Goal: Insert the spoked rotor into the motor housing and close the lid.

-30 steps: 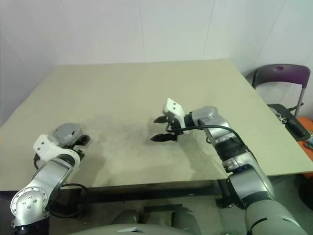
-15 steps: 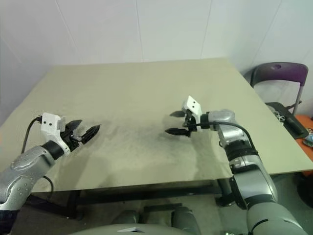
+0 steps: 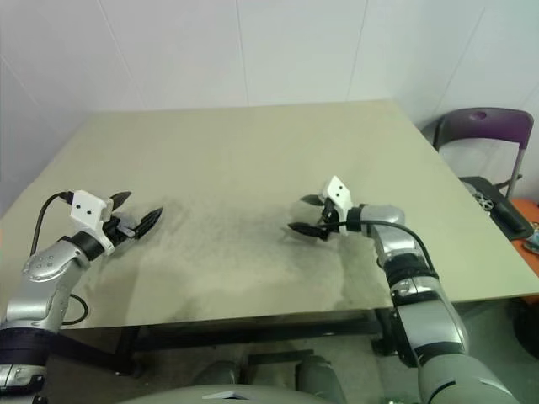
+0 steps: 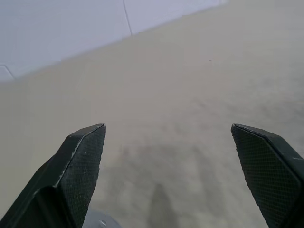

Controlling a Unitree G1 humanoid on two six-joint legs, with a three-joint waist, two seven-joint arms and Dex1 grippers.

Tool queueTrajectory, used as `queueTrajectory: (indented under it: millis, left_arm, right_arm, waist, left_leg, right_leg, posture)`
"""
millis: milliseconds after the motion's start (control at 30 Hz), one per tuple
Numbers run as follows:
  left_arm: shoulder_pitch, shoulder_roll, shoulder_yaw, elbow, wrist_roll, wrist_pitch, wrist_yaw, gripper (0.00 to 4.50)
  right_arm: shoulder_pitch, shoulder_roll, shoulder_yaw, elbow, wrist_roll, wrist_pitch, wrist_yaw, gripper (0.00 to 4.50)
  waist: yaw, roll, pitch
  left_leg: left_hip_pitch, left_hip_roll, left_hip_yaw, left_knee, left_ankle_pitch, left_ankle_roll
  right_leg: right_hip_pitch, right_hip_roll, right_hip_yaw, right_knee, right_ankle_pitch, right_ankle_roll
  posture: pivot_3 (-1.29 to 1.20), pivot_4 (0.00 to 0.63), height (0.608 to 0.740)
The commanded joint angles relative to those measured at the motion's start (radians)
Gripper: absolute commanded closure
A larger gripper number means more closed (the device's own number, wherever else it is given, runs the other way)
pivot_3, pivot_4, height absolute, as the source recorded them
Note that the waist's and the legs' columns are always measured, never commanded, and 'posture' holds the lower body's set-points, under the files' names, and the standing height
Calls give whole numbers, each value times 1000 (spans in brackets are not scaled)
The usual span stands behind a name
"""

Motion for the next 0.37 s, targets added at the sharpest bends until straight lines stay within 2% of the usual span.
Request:
queueTrajectory:
  millis: [33, 367]
  left_arm:
    - [-30, -10, 26, 8, 24, -43, -18, 12]
    - [-18, -47, 43, 28, 2, -32, -105, 12]
  right_arm:
    - [38, 11, -58, -76, 32, -10, -45, 0]
    - [111, 28, -91, -204, 58, 47, -82, 0]
  waist:
    - [0, 0, 0]
    - [-3, 0, 0]
  left_leg:
    - [0, 0, 0, 0, 0, 0]
    - [2, 0, 0, 1, 0, 0]
  right_leg:
    - [0, 0, 0, 0, 0, 0]
    - [1, 1, 0, 3, 0, 0]
  posture:
    - [0, 0, 740]
    - [0, 0, 740]
